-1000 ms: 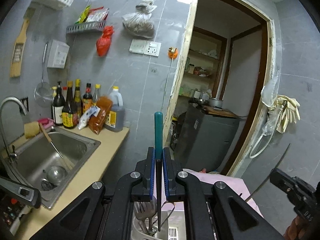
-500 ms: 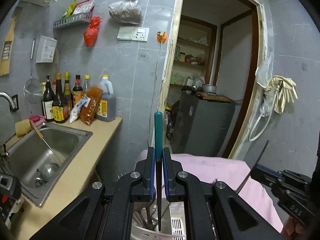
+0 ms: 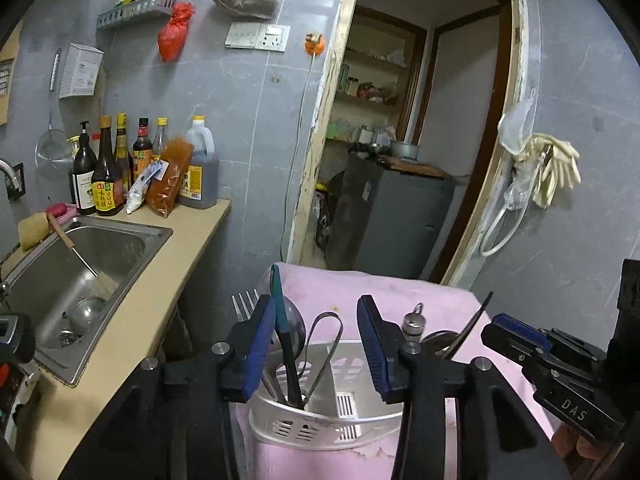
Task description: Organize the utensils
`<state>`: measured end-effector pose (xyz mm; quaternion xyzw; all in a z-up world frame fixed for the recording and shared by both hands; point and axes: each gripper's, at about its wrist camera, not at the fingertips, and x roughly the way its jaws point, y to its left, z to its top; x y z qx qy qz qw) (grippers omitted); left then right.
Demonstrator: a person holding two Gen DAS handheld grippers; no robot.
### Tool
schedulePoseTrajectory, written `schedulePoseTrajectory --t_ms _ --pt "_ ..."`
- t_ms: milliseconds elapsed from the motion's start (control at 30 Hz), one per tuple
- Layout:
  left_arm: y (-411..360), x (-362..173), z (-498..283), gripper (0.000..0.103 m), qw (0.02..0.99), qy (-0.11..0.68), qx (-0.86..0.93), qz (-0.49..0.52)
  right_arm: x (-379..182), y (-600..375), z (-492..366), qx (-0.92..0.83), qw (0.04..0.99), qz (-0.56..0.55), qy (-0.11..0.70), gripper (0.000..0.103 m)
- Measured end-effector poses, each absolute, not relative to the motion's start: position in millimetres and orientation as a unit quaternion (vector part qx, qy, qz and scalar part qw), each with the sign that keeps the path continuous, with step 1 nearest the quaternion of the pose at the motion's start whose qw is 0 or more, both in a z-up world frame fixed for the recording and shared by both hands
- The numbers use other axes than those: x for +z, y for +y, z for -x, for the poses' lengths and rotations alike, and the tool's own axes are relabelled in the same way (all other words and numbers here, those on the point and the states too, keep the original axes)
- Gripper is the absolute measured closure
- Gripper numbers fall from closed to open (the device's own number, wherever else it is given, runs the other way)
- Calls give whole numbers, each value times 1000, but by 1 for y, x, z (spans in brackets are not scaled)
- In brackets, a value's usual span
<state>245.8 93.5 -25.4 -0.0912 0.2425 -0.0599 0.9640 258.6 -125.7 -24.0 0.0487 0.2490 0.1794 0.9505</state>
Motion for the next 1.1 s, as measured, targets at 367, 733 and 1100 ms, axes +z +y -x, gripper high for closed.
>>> schedulePoseTrajectory --t_ms 367,733,1100 --pt "78 -12 -203 27 966 234 -57 94 1 -177 -210 130 964 -74 219 43" --pt "45 -3 -133 1 977 207 -17 54 20 -231 -136 100 976 -62 185 13" --pt "19 -2 -62 1 978 201 -13 45 27 -263 -53 87 979 -59 173 2"
